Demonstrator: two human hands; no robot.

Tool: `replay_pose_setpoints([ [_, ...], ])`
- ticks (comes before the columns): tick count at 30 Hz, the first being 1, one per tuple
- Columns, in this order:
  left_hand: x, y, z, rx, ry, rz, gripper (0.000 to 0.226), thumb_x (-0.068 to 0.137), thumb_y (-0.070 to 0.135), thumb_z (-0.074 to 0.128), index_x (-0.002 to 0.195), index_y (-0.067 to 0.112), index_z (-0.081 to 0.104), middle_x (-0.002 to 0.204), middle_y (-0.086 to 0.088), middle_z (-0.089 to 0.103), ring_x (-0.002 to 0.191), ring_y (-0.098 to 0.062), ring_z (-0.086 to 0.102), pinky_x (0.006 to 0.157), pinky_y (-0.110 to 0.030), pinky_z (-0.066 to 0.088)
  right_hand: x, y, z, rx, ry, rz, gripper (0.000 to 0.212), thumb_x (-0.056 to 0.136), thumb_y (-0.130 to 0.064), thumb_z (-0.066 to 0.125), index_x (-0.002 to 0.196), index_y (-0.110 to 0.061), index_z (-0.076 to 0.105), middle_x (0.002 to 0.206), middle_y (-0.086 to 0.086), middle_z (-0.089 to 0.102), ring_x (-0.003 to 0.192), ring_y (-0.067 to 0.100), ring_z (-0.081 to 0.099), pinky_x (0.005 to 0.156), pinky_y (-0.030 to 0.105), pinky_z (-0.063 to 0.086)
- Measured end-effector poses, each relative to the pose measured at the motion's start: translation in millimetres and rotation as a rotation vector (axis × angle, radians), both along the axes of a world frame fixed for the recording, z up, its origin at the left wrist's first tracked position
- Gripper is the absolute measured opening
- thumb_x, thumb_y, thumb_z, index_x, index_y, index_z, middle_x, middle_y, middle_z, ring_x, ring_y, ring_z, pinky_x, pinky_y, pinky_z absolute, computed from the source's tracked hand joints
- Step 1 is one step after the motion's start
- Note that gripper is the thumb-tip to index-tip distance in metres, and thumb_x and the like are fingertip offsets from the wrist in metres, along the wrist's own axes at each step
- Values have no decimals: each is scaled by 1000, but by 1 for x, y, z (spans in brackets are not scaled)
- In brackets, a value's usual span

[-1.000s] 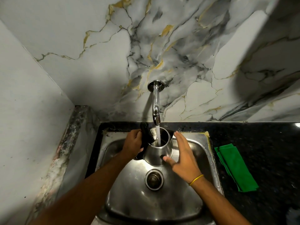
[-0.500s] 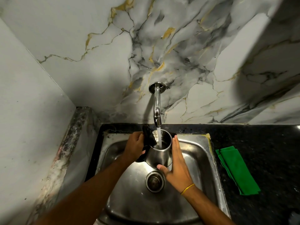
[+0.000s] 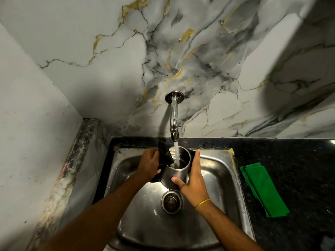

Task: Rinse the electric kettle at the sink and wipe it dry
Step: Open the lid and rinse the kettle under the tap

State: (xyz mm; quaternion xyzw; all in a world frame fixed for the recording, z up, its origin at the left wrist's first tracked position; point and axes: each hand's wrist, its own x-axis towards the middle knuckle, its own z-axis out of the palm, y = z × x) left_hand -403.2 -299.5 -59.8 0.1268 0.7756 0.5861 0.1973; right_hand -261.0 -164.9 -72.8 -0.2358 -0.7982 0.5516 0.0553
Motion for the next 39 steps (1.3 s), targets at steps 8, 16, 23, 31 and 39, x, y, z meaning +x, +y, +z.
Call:
replay_pose_setpoints([
  [8, 0, -1, 3, -11, -2, 13, 40, 91, 39, 41, 57, 28, 60, 45, 6, 54, 44, -11, 48, 47, -31, 35, -8, 6, -9, -97, -59, -22, 143, 68, -19, 96, 165, -27, -8, 150, -18, 42, 138, 4, 44, 111, 20, 36],
  [16, -1, -1, 1, -16, -2, 47, 40, 88, 43, 43, 54, 25, 54, 47, 6, 50, 49, -17, 49, 51, -31, 37, -11, 10, -8, -90, -20, -18, 135, 64, -13, 98, 164, -28, 9, 140, -17, 56, 128, 2, 53, 92, -7, 35],
  [23, 3, 2, 12, -11, 29, 21, 35, 90, 32, 41, 58, 23, 54, 52, 6, 53, 46, -9, 51, 45, -28, 39, -11, 10, -3, -49, 5, -25, 120, 58, -17, 99, 151, -39, 27, 137, -22, 57, 119, -22, 52, 94, -4, 38],
  [31, 3, 2, 17, 20, 46, 10, 37, 90, 37, 41, 56, 26, 55, 47, 7, 51, 41, -5, 49, 42, -25, 39, -10, 11, 2, 22, 20, -57, 113, 56, -18, 99, 128, -65, 25, 131, -21, 51, 114, -32, 44, 88, -8, 35],
  [39, 1, 2, 8, 35, 0, 12, 39, 87, 47, 42, 56, 29, 58, 45, 5, 51, 43, -15, 45, 48, -29, 35, -9, 11, 5, 0, 3, -63, 119, 58, -16, 100, 149, -44, 29, 133, -20, 46, 115, -14, 49, 91, -7, 31],
])
